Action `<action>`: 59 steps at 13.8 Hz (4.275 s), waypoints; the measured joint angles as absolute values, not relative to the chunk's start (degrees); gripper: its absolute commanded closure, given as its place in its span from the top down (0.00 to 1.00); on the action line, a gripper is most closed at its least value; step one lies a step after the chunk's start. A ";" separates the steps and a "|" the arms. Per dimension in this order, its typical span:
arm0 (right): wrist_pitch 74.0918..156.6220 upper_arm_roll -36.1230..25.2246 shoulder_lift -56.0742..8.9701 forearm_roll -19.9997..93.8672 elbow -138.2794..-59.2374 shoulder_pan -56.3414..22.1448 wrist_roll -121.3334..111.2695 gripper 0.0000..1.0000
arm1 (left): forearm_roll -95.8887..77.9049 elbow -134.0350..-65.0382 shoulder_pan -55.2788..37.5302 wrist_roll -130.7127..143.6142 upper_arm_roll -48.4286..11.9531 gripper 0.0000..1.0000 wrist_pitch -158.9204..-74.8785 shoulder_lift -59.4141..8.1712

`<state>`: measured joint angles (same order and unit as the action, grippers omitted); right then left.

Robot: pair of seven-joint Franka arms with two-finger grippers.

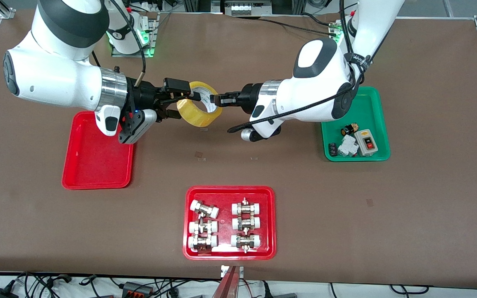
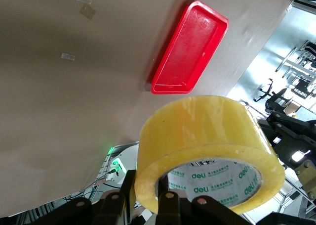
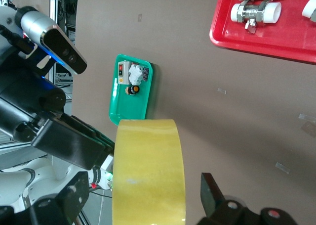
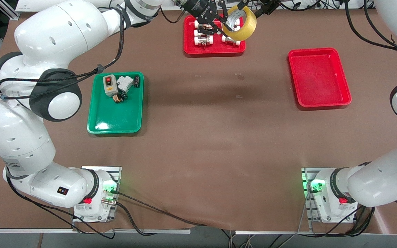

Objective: Left arm passes tape to right arm into tray
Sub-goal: 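Close the right gripper on the tape roll held by the left gripper, then carry the tape with the right gripper while the left gripper withdraws, then lower the tape into the empty red tray and open the right gripper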

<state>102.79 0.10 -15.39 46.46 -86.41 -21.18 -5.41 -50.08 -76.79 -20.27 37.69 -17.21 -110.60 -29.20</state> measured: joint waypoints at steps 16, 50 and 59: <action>102.16 -0.07 -15.48 45.86 -86.40 -21.19 -4.64 0.21 | -50.10 -76.73 -20.26 37.73 -17.24 0.00 -110.55 -29.19; 92.28 -1.92 -44.99 38.87 -87.17 18.31 -34.27 0.22 | -2.85 -98.60 -0.84 -7.29 -4.50 1.00 -87.68 4.76; 92.19 -1.76 -47.69 39.77 -87.44 19.11 -37.81 1.00 | 1.02 -91.04 -1.45 -7.68 -2.19 1.00 -88.21 2.72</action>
<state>92.19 -1.76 -47.69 39.77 -87.44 19.11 -37.81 1.02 -91.04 -1.45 -7.68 -2.19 -88.21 2.72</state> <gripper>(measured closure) 0.238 0.000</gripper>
